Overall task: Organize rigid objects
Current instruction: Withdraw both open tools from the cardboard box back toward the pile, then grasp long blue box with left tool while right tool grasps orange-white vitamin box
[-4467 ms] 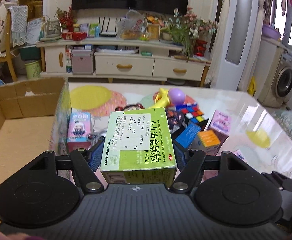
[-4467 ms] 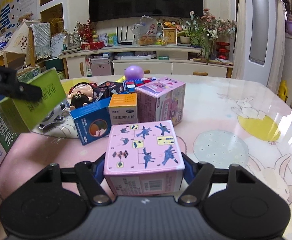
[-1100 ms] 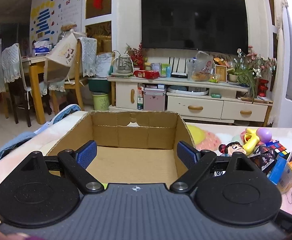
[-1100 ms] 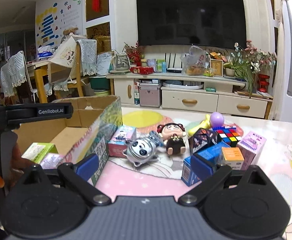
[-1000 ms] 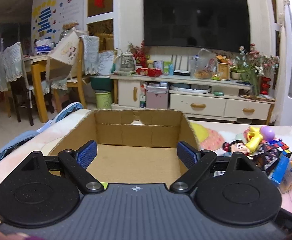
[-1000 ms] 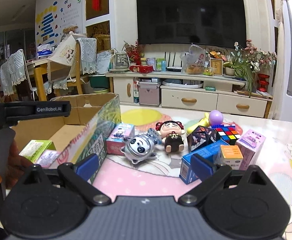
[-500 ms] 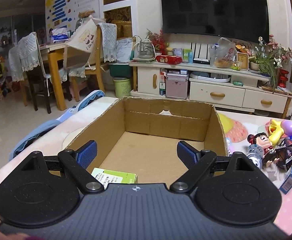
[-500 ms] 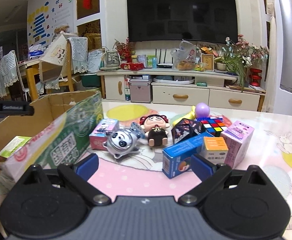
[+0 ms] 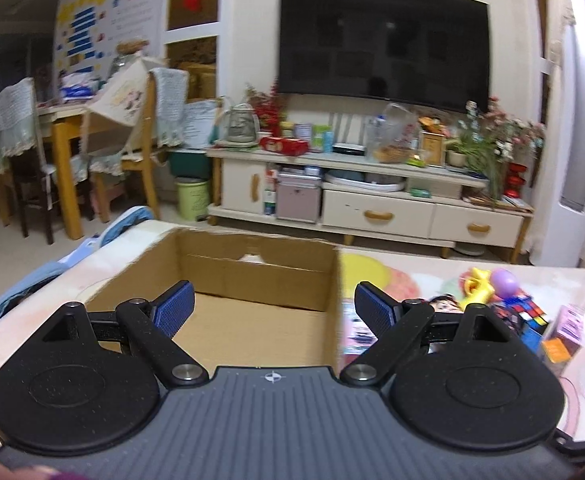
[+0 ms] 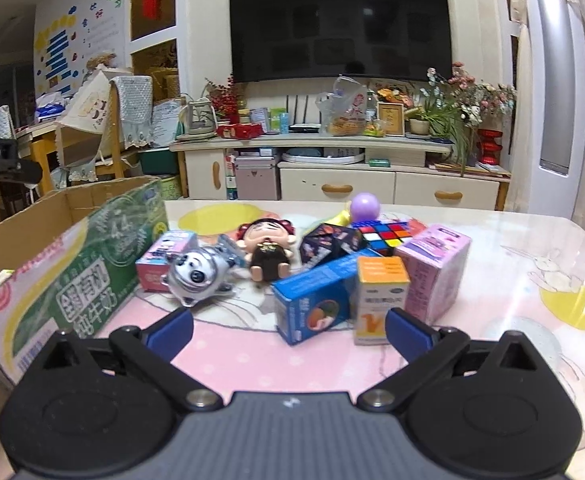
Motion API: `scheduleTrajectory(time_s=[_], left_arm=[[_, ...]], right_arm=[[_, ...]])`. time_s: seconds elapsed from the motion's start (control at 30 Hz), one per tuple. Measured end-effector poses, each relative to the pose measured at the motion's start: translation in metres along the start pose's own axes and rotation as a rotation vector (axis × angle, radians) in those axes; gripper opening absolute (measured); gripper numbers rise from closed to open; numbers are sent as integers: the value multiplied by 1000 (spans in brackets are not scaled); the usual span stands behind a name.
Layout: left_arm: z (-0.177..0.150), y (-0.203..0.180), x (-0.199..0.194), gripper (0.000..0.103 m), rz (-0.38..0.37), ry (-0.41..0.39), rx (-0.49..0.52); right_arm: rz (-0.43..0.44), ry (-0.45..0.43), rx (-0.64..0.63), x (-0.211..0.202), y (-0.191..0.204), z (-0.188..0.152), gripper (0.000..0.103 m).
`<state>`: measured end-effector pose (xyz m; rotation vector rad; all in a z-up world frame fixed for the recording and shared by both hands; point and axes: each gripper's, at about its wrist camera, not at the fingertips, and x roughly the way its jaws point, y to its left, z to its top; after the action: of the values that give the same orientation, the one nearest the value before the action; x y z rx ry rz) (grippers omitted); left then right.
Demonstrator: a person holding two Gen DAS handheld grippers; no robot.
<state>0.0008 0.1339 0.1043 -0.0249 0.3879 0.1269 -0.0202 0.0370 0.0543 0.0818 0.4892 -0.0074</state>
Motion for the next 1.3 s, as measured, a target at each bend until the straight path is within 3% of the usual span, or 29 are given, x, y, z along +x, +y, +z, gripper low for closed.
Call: scheduleTrajectory(time_s=[0.53, 0.77, 1.0, 1.07, 1.13, 1.3], left_arm=[[-21, -72, 1, 103, -228, 81, 146], [-37, -100, 20, 103, -284, 147, 216], [-51, -120, 38, 103, -357, 196, 300], [-55, -125, 44, 103, -373, 204, 329], [-58, -129, 49, 103, -386, 205, 355], [-66, -140, 58, 102, -431, 205, 396]], right_arm=[[-112, 12, 86, 13, -66, 0, 102], [-64, 37, 133, 26, -76, 0, 100], [-5, 52, 117, 38, -75, 2, 82], [16, 64, 126, 42, -79, 3, 66], [42, 80, 133, 47, -81, 3, 57], [61, 89, 128, 53, -83, 3, 57]])
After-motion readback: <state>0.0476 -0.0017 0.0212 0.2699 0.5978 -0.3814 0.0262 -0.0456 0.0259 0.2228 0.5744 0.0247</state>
